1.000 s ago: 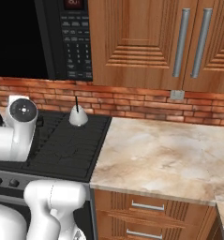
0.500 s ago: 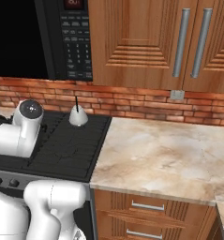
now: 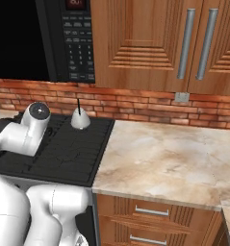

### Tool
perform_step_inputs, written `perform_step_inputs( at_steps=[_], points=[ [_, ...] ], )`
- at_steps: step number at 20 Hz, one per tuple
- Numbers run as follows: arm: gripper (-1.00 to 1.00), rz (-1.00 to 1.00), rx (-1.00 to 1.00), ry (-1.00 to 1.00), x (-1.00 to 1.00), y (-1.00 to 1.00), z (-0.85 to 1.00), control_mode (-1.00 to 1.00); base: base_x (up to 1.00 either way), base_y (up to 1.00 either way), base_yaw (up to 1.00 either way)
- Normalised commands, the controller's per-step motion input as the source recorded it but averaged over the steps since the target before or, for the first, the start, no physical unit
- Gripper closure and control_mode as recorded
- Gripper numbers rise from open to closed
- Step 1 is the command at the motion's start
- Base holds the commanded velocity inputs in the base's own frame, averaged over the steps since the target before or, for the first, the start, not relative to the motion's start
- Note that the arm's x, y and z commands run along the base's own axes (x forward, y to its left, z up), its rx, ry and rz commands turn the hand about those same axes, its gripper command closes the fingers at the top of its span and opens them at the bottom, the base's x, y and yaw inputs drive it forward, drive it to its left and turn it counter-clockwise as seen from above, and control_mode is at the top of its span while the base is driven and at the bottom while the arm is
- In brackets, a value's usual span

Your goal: Pick the pan from the cabinet and place it on the stove. Then turn on the stove burner for the pan.

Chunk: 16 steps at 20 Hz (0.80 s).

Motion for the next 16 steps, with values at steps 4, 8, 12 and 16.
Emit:
perform_step_inputs(
  at_steps=[4,8,12,16],
  points=[
    [1.00,-0.02,0.00,0.05,0.27,0.38,-0.31,-1.00,0.00,0.00,0.00],
    [1.00,-0.01,0.00,0.06,0.08,0.47,-0.37,-1.00,0.00,0.00,0.00],
    [1.00,0.00,0.00,0.04,0.11,0.34,-0.38,-1.00,0.00,0.00,0.00],
    [1.00,0.00,0.00,0.05,0.16,0.26,-0.41,-1.00,0.00,0.00,0.00]
  ],
)
